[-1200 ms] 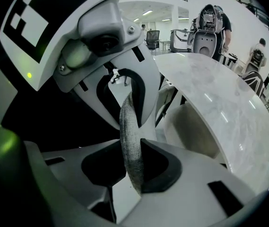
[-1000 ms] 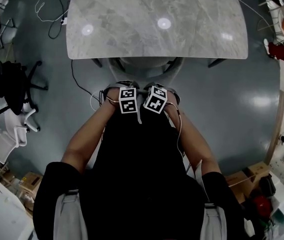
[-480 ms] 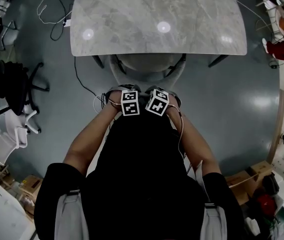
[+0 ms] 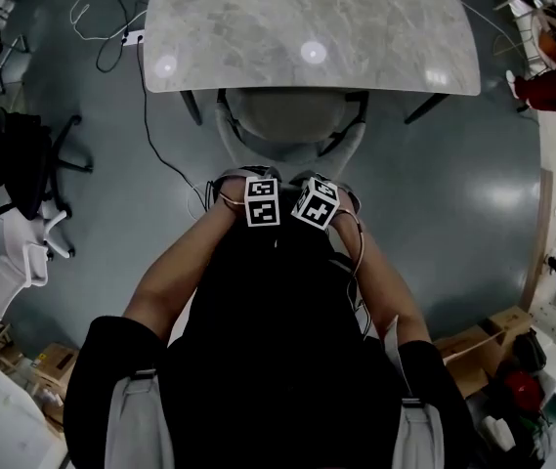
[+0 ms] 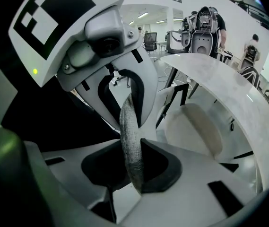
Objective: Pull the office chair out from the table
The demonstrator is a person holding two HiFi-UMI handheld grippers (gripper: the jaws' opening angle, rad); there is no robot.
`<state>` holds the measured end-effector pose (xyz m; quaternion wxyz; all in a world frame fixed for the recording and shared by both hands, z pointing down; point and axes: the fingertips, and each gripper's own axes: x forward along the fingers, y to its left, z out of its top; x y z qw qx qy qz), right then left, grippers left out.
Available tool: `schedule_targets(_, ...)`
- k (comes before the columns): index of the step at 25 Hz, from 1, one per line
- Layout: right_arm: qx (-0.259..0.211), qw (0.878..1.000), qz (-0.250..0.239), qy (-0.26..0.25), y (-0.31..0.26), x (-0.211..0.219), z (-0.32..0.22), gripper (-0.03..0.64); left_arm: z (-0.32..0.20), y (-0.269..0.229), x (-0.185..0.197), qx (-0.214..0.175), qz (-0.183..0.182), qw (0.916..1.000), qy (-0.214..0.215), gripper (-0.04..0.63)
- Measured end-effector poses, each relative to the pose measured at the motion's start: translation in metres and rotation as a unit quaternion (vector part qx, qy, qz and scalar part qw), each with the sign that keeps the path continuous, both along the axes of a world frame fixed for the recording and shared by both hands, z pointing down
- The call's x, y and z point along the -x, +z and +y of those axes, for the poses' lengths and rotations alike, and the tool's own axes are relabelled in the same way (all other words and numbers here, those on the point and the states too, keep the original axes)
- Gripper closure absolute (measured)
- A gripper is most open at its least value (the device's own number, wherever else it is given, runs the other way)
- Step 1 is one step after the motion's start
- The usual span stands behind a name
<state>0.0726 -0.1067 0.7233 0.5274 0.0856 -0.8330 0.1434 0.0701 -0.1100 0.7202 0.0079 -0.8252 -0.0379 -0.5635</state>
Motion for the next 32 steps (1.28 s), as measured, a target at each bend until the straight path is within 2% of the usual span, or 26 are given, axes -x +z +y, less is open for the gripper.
schedule_targets(11,-0.001,1.000,0.002,0.003,0.000,-0.003,0.051,0.505,0.053,-0.001,-0.003,0.004,0.001,1.0000,0.005,0.503)
schedule_targets(32,-0.005,1.000,-0.009,-0.015,-0.004,-0.006,0.139,0.506,0.139,0.000,-0.007,0.000,-0.010,0.9996,-0.026,0.503)
